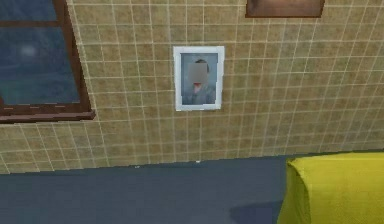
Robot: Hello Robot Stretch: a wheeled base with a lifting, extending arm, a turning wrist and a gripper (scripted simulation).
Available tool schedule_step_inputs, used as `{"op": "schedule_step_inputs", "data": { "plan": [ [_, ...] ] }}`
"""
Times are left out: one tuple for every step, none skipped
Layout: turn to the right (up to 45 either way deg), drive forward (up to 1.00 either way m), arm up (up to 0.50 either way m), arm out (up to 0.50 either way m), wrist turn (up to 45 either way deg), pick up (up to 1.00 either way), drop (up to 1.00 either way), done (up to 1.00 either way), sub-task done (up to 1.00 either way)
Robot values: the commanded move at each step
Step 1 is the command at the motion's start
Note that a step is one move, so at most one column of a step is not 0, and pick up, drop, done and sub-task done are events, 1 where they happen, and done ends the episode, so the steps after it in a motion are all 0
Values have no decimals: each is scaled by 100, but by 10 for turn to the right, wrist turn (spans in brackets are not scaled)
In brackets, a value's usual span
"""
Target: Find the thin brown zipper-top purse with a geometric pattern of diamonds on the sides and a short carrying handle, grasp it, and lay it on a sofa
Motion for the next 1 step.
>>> {"op": "schedule_step_inputs", "data": {
  "plan": [
    [0,0,0,0,0,0,0,100,0]
  ]
}}
